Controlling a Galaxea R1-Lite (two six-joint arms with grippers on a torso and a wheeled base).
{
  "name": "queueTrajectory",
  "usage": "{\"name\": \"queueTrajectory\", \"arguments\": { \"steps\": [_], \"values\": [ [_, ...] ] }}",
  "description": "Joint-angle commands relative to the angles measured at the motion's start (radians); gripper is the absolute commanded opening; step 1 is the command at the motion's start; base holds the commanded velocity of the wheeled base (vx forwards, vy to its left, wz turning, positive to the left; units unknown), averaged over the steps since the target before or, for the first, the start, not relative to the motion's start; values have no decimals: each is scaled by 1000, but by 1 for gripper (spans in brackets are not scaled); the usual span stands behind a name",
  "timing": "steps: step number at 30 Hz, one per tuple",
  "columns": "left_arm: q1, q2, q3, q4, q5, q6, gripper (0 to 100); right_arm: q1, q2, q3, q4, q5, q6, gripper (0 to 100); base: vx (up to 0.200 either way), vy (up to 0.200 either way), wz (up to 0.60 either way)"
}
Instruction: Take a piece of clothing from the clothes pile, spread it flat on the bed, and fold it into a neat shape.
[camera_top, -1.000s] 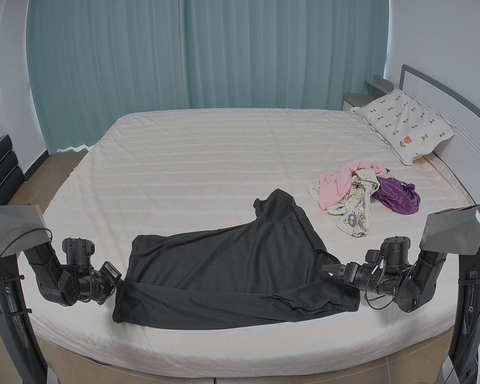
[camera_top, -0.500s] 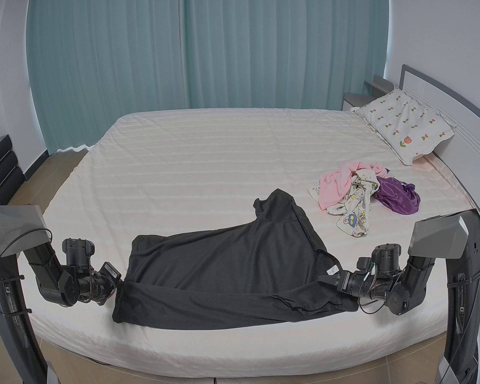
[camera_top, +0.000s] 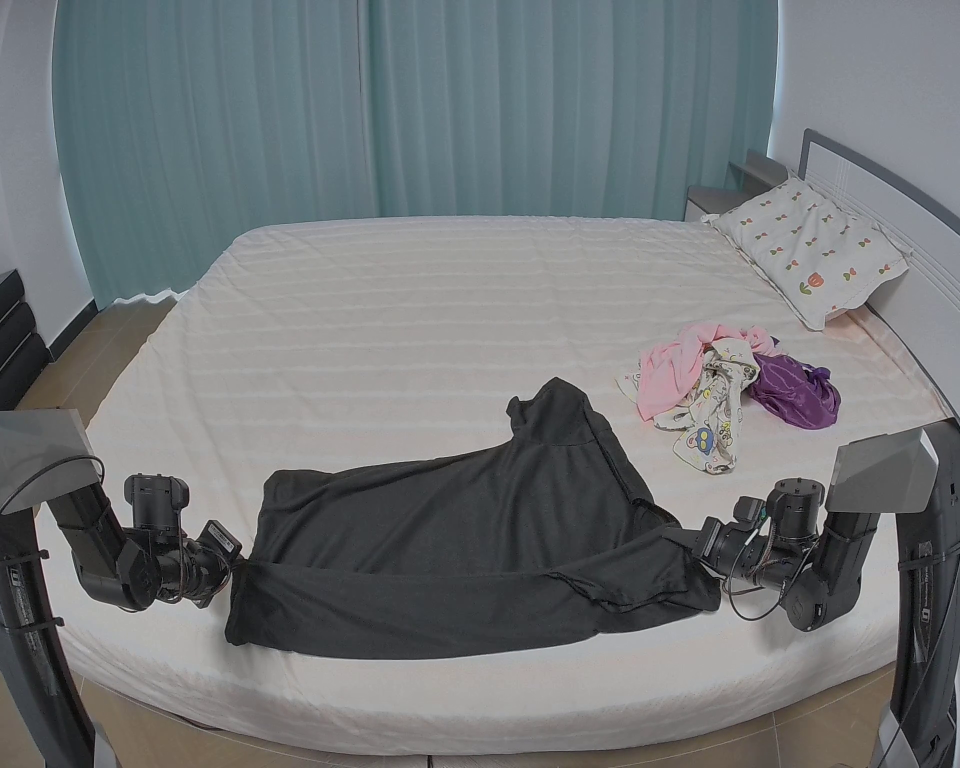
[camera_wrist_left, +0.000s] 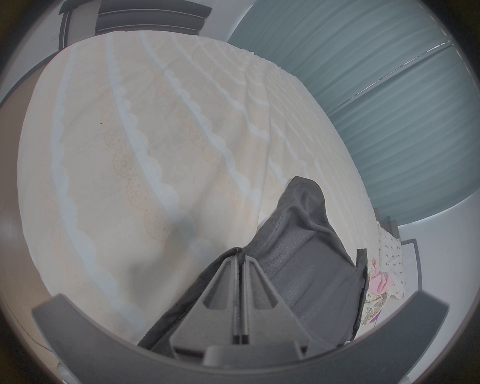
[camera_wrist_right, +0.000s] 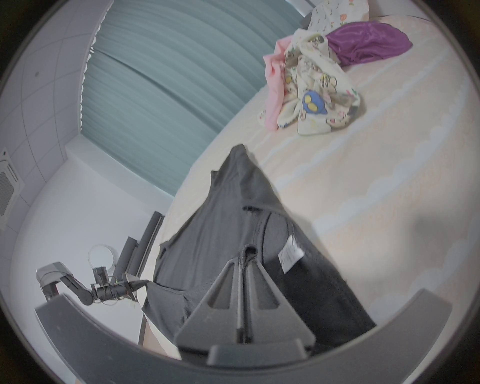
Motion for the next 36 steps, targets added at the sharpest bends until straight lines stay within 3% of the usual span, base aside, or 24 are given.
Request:
{"name": "queueTrajectory", "arguments": {
  "steps": [1,8,13,22,23,30,36],
  "values": [
    [-9,9,0,-2,9,5,0,-16,7,6,-43,-4,23,0,0,0,0],
    [-16,15,4,-2,23,13,0,-29,10,-7,-43,-8,25,0,0,0,0],
    [-42,54,-4,-10,92,42,0,-26,45,-22,-43,-11,22,0,0,0,0],
    [-45,63,7,-54,98,46,0,-23,64,-53,-31,-13,20,0,0,0,0],
    [-45,63,7,-54,98,46,100,-23,64,-53,-31,-13,20,100,0,0,0],
    [-44,61,5,-56,97,43,100,-23,59,-53,-44,-19,25,100,0,0,0],
    [-30,43,10,-57,60,19,100,-40,-47,-27,-34,-93,40,100,0,0,0]
  ]
}}
